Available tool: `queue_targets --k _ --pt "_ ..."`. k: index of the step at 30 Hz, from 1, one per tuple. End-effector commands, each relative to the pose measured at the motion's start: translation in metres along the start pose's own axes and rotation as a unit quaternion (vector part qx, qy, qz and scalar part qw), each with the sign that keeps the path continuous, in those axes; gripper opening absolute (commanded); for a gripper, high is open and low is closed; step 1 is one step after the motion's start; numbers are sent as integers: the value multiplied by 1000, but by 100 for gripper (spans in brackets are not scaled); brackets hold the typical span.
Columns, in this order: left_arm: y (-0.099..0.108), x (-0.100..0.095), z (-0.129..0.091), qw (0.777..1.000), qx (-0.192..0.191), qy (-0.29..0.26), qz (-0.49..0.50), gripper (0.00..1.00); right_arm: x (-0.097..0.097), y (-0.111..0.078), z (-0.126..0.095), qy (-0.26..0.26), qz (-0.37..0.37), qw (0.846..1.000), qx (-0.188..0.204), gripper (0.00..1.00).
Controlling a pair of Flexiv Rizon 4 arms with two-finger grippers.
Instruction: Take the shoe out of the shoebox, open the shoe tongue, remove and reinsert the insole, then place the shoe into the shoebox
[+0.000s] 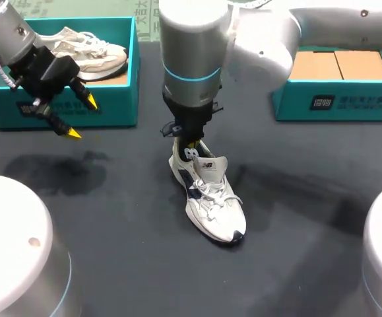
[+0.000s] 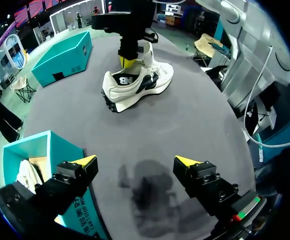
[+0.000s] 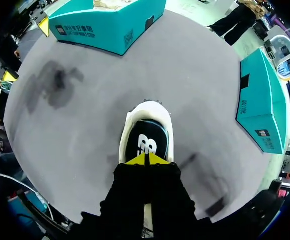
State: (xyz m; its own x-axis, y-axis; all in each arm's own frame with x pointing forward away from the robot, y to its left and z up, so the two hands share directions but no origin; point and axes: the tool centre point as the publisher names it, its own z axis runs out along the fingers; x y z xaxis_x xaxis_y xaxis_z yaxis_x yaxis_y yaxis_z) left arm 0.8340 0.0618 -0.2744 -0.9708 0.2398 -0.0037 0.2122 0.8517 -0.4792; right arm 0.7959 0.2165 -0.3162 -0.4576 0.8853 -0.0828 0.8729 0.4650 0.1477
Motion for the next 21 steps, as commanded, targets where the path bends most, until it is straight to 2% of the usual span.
queue_targets --k 1,5,11,18,21 --pt "0 0 0 1000 -1 0 0 100 13 3 15 -28 -1 1000 5 0" --pt "0 0 0 1000 -1 0 0 100 15 4 29 -52 2 998 18 0" --pt "0 0 0 1000 -1 0 0 100 2 -4 45 -75 28 996 28 0" --pt "0 0 0 1000 -1 0 0 100 -10 -8 63 -65 38 996 36 0" --pt "0 0 0 1000 -1 0 0 100 -10 -8 63 -64 38 997 37 0"
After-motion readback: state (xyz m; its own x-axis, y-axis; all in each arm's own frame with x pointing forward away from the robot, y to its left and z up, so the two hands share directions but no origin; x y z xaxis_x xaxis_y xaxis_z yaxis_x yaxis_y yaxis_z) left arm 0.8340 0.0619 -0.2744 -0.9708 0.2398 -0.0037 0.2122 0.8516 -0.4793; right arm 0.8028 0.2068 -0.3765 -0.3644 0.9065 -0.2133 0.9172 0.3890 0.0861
